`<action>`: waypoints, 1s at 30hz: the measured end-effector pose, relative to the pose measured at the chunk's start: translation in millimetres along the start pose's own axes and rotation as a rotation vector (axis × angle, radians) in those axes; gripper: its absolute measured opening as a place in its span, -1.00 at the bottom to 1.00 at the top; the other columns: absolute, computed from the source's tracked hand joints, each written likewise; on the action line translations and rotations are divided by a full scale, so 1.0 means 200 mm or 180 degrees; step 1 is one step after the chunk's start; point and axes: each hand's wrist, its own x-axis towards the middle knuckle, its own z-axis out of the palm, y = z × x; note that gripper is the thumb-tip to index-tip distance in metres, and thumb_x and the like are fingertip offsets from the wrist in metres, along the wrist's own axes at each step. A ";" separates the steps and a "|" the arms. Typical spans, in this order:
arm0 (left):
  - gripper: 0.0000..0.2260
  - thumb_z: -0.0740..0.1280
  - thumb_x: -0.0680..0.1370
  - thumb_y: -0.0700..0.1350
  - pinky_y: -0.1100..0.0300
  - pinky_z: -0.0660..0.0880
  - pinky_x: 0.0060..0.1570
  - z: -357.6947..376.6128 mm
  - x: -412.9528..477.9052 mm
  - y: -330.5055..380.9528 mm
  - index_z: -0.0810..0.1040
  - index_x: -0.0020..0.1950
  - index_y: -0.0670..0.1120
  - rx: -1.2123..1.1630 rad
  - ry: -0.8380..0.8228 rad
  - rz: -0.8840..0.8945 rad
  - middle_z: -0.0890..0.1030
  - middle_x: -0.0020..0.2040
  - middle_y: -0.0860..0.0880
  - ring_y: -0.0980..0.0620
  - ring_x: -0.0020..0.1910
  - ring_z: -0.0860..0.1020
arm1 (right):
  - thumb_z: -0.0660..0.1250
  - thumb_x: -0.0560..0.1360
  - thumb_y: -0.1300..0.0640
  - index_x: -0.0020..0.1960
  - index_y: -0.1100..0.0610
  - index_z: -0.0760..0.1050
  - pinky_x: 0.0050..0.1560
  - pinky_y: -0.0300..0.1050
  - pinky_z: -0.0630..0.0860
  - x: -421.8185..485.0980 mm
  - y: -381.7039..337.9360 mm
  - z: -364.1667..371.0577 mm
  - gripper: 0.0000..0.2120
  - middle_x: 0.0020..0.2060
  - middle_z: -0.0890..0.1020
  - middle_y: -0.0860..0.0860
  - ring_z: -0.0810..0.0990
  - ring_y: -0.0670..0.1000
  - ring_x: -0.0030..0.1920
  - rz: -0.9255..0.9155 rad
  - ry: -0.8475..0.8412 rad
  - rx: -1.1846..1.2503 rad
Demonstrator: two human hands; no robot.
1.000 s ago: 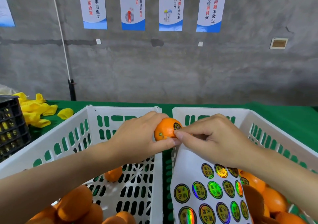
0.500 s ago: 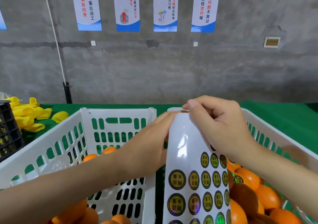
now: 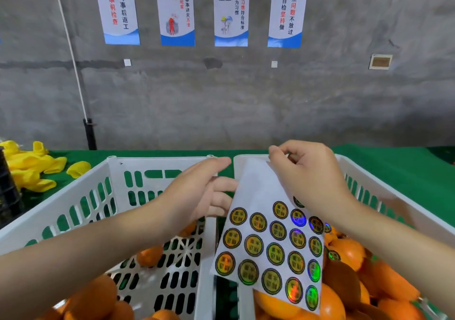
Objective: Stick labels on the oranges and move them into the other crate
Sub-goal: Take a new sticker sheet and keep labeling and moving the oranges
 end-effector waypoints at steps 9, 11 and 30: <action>-0.79 0.39 0.49 -0.08 0.24 0.58 -0.11 -0.06 -0.02 0.00 0.70 0.05 -0.12 0.0872 -0.0798 0.0158 0.72 0.03 -0.20 -0.08 -0.07 0.67 | 0.28 0.58 -0.01 -0.43 0.04 0.49 -0.43 -0.14 0.39 0.04 0.05 -0.02 -0.59 -0.59 0.46 -0.01 0.38 -0.04 -0.54 0.0077 0.0249 -0.0186; -0.85 0.45 0.44 -0.04 0.24 0.57 -0.12 -0.06 -0.02 0.02 0.73 -0.04 -0.02 0.0983 -0.0690 0.0299 0.73 -0.03 -0.17 -0.07 -0.12 0.63 | 0.29 0.57 -0.01 -0.45 0.05 0.47 -0.43 -0.16 0.36 0.04 0.07 -0.02 -0.58 -0.61 0.44 -0.02 0.34 -0.06 -0.55 0.0141 0.0240 -0.0217; -0.75 0.34 0.61 -0.19 0.21 0.62 -0.16 -0.06 0.00 -0.02 0.72 -0.03 0.14 0.1234 0.0279 0.0958 0.74 -0.12 -0.04 0.03 -0.14 0.70 | 0.35 0.50 -0.06 -0.01 0.01 0.69 -0.06 -0.08 0.51 -0.08 -0.09 0.02 -0.79 -0.17 0.62 -0.13 0.57 -0.10 -0.08 -0.0729 -0.0913 0.0143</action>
